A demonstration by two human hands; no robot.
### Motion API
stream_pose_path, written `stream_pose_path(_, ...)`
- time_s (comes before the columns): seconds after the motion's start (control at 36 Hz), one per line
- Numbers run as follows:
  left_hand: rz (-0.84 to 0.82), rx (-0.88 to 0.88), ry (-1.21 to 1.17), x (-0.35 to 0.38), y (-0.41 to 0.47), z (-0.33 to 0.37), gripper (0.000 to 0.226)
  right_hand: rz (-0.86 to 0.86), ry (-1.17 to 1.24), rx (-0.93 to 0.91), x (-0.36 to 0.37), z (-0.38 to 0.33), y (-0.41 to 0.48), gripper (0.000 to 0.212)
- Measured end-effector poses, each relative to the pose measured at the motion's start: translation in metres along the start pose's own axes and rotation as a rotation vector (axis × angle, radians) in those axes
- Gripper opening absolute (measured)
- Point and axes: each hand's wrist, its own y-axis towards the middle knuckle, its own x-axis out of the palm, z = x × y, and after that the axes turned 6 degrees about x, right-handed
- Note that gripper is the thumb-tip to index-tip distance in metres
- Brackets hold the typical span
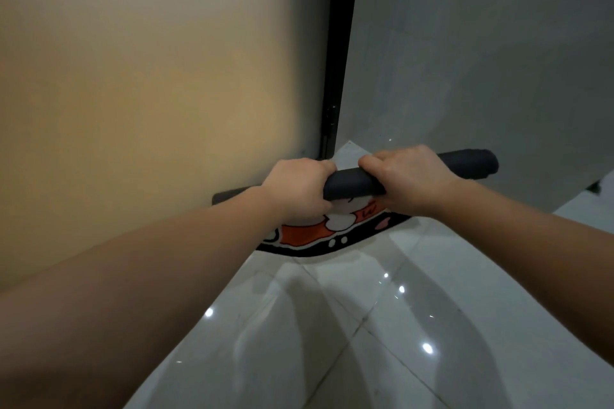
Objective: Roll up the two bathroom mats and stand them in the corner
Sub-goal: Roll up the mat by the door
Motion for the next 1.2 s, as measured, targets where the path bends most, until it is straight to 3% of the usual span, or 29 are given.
stream_pose_path(0.14, 0.168, 0.105, 0.302, 0.002, -0.005, -0.001, 0.031, -0.415, 0.323, 0.142, -0.009, 0.001, 0.009, 0.047)
stream_pose_path(0.28, 0.175, 0.123, 0.314, 0.004, -0.006, 0.002, 0.033, -0.527, 0.609, 0.204, -0.006, 0.006, 0.010, 0.039)
stream_pose_path(0.33, 0.137, 0.113, 0.259, 0.005, -0.003, 0.001, 0.036, -0.484, 0.517, 0.198, -0.005, 0.003, 0.009, 0.030)
stream_pose_path(0.44, -0.069, 0.027, 0.032, 0.001, 0.001, 0.001, 0.039, -0.111, 0.042, 0.021, 0.000, -0.003, 0.002, 0.023)
stream_pose_path(0.53, -0.136, -0.012, -0.138, 0.001, 0.001, 0.001, 0.044, 0.000, -0.053, -0.063, 0.002, -0.003, -0.001, 0.021)
stream_pose_path(0.64, -0.142, -0.030, -0.167, 0.003, 0.002, -0.003, 0.039, 0.039, -0.055, -0.057, 0.004, -0.005, -0.002, 0.020)
stream_pose_path(0.72, -0.072, -0.017, -0.058, 0.004, 0.001, -0.002, 0.034, 0.006, -0.033, -0.035, 0.007, -0.003, 0.001, 0.029)
stream_pose_path(0.86, 0.103, 0.060, 0.198, 0.006, -0.005, -0.004, 0.034, -0.347, 0.304, 0.123, 0.001, 0.000, 0.011, 0.042)
stream_pose_path(0.94, 0.127, 0.086, 0.231, 0.006, -0.007, -0.005, 0.036, -0.441, 0.436, 0.157, -0.001, 0.002, 0.011, 0.040)
stream_pose_path(1.06, 0.065, 0.068, 0.151, 0.006, -0.003, -0.007, 0.042, -0.254, 0.230, 0.110, 0.002, -0.003, 0.007, 0.029)
stream_pose_path(1.2, -0.167, 0.018, -0.127, 0.004, 0.000, -0.008, 0.053, 0.016, -0.079, -0.066, 0.008, -0.004, -0.003, 0.030)
